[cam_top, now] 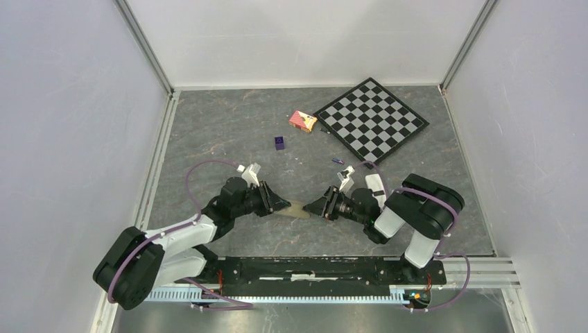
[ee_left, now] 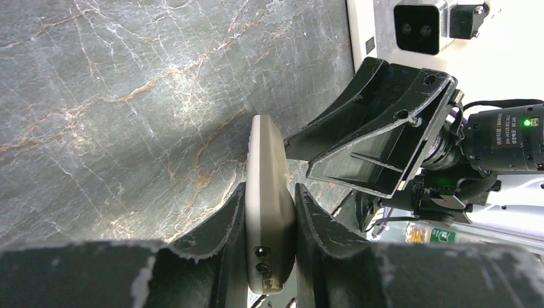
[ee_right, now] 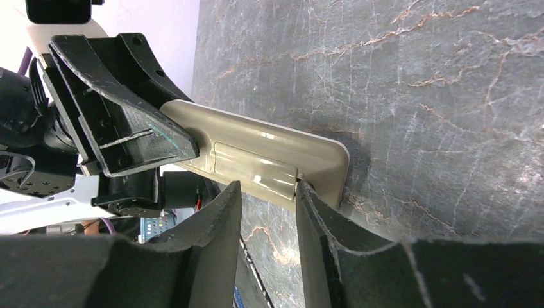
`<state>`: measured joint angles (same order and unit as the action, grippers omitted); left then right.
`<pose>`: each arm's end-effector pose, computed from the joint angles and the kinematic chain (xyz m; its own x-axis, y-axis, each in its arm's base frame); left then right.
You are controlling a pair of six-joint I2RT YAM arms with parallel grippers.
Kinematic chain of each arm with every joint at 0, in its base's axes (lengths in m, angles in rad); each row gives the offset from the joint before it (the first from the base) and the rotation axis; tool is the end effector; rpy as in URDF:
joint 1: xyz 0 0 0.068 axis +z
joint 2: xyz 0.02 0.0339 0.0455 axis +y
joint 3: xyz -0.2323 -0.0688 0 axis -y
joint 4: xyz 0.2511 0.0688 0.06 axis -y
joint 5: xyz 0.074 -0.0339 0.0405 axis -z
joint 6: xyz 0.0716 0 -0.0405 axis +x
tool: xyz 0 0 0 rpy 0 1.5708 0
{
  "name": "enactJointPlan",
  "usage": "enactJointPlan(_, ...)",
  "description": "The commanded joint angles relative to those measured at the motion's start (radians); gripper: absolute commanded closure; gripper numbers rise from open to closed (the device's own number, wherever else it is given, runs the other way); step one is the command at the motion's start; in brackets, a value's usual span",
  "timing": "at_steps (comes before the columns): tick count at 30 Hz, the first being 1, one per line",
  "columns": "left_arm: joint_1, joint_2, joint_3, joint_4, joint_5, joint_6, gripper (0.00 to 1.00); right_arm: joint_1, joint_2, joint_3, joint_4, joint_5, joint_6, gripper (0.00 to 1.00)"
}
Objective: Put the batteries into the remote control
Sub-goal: Remove the battery cover from the remote control.
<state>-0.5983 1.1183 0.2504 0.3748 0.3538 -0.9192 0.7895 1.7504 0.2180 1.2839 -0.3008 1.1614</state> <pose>0.1933 -0.1618 0.1028 -0.8578 -0.3179 -0.4038 0.1624 0.5778 -0.7999 0.1744 0.2060 0.0584 -0.8765 0.3604 -0.3190 -0.1915 0.3468 0.9182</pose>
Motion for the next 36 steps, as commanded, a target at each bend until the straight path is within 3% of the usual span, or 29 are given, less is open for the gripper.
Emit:
enactJointPlan(1,-0.054,0.023,-0.007,-0.076,-0.019,0.026,0.98,0.05,-0.018,0.068,0.513,-0.191,0.081,0.61)
enactJointPlan(16,-0.054,-0.031,0.032,-0.23,-0.097,0.075,0.98,-0.008,-0.157,0.066,0.332,-0.185,-0.057,0.61)
enactJointPlan(21,-0.054,-0.056,0.048,-0.268,-0.099,0.081,0.98,-0.045,-0.184,0.071,0.119,-0.124,-0.164,0.6)
enactJointPlan(28,-0.054,-0.082,0.094,-0.368,-0.153,0.101,0.98,-0.116,-0.208,0.178,-0.382,0.069,-0.403,0.56)
enactJointPlan(36,-0.053,-0.125,0.193,-0.526,-0.277,0.163,0.98,-0.148,-0.188,0.242,-0.552,0.115,-0.509,0.5)
